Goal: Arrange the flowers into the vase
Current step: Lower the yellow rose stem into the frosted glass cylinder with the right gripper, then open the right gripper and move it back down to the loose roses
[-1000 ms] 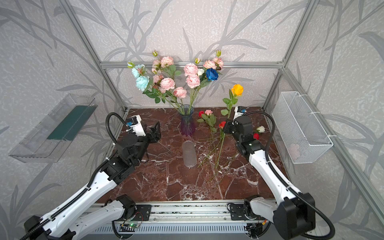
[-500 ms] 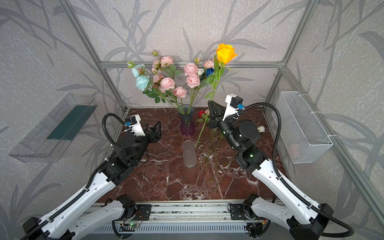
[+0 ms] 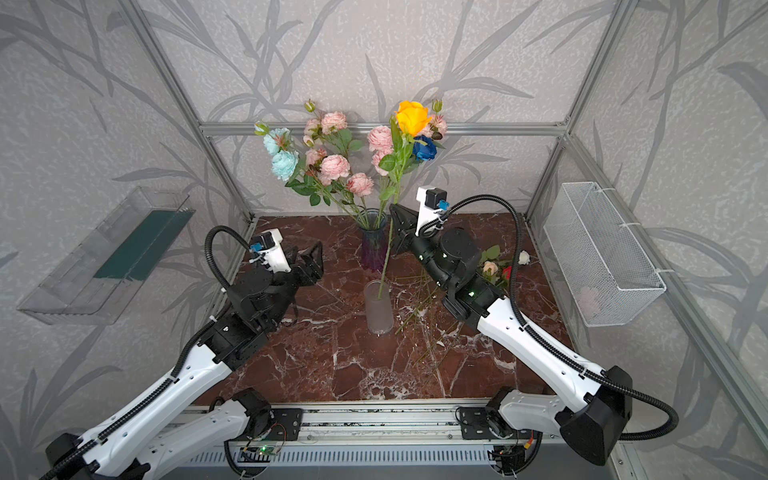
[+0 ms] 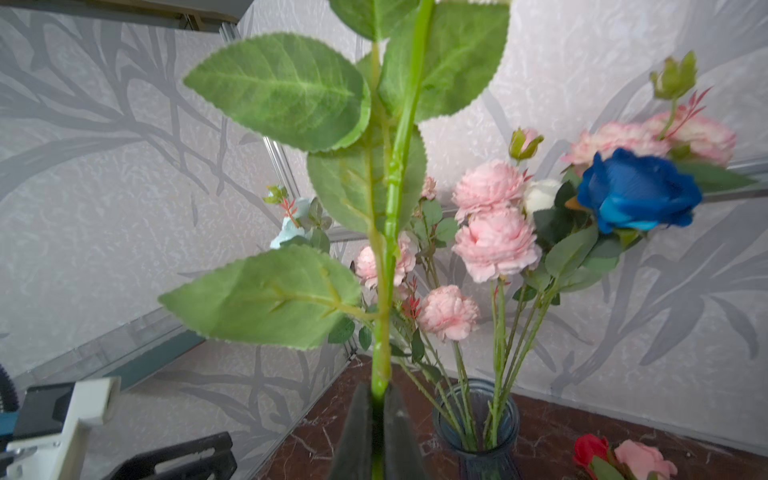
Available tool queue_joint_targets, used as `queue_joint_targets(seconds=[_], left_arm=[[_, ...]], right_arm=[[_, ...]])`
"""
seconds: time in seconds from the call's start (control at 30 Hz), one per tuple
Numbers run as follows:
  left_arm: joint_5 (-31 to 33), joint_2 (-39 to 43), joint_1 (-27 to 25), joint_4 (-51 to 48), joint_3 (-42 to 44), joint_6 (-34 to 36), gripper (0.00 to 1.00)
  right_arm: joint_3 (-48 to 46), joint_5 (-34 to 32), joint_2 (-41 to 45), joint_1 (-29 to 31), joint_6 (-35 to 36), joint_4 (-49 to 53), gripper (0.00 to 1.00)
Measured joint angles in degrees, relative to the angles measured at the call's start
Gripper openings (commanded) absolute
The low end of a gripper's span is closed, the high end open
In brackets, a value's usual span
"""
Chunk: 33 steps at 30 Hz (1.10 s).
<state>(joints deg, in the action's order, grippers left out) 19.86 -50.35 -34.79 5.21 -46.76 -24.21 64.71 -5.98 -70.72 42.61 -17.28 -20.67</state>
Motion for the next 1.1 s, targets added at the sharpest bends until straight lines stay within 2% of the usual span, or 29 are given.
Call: queue_joint_targets(seconds=[0.3,0.6,0.77,0.97,1.03,1.1], left_arm=[[-0.07,0.0,-0.24,0.0,0.0,-0.07,0.75],[-0.09,0.02,-1.25,0.04,0.0,-0.02,0.74],[-0.07,0.02,-1.36,0.11,0.02,0.04,0.74],[0.02,0.33,-1.62,0.46,0.13,0.28,0.74],[0.04,0.81,-1.73,0.46,0.13,0.42,0.74],[0.04,1.42,-2.01,0.55,0.15,0.46,0.74]], right_arm=[[-11.8,-2.75,-2.73,5.46,0.81,-4.61,0.21],[-13.57,-5.6,-2.93,6.54,0.35,-6.19,0.24],[-15.06,-6.14,-0.48,7.06,0.37,-6.25,0.3],[-16.7,-9.49,6.32,6.88,1.95,-3.91,0.39],[-16.83,-10.51,8.7,5.16,1.6,-1.92,0.39],[-17.0,-9.53,9.55,0.83,-0.35,0.22,0.39]])
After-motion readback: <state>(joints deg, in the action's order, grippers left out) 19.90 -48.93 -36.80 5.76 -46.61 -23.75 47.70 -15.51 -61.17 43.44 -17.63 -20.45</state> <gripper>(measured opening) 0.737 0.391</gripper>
